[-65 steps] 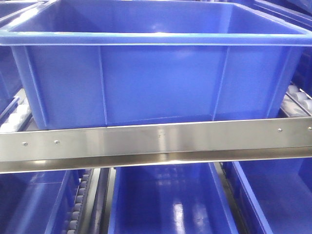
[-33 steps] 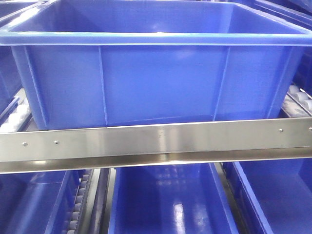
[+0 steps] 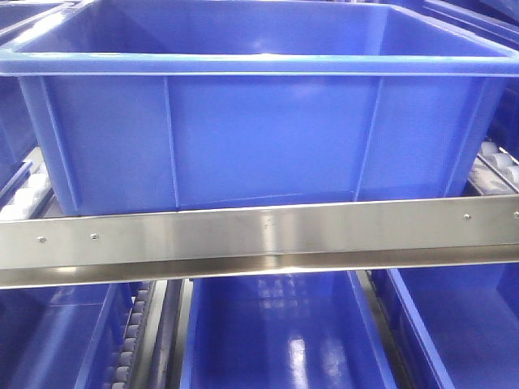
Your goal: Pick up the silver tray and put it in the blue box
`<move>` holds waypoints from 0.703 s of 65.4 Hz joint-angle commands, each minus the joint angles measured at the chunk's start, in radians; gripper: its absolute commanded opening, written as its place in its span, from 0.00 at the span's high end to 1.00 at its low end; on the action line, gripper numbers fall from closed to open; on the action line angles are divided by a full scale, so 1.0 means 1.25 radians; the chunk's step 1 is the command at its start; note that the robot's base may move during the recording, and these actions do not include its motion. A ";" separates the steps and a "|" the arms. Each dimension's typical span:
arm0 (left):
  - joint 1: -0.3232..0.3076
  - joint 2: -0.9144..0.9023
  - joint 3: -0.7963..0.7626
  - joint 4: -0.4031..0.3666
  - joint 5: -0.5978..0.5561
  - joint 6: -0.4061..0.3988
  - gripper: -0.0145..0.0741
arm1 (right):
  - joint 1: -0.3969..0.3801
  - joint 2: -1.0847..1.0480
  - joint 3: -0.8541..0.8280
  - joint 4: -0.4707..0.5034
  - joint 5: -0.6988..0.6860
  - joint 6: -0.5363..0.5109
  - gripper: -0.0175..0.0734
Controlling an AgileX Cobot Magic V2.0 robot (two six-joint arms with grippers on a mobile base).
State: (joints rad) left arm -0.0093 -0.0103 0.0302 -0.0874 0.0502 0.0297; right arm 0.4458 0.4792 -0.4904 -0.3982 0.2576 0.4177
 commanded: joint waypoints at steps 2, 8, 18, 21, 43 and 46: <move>0.001 -0.013 -0.003 -0.007 -0.076 0.001 0.95 | -0.001 0.001 -0.024 -0.017 -0.069 -0.008 0.75; 0.001 -0.013 -0.003 -0.007 -0.076 0.001 0.95 | -0.001 0.001 -0.024 -0.017 -0.069 -0.008 0.75; 0.001 -0.013 -0.003 -0.007 -0.076 0.001 0.95 | -0.006 0.000 -0.016 -0.017 -0.070 -0.010 0.75; 0.001 -0.013 -0.003 -0.007 -0.076 0.001 0.95 | -0.019 -0.007 -0.010 -0.003 -0.062 -0.027 0.75; 0.001 -0.013 -0.003 -0.007 -0.076 0.001 0.95 | -0.275 -0.212 0.158 0.328 -0.079 -0.354 0.75; 0.001 -0.013 -0.003 -0.007 -0.076 0.001 0.95 | -0.299 -0.247 0.192 0.338 -0.085 -0.354 0.75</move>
State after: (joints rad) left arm -0.0093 -0.0103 0.0302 -0.0874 0.0502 0.0297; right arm 0.1174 0.2185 -0.2777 -0.0139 0.2543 0.0126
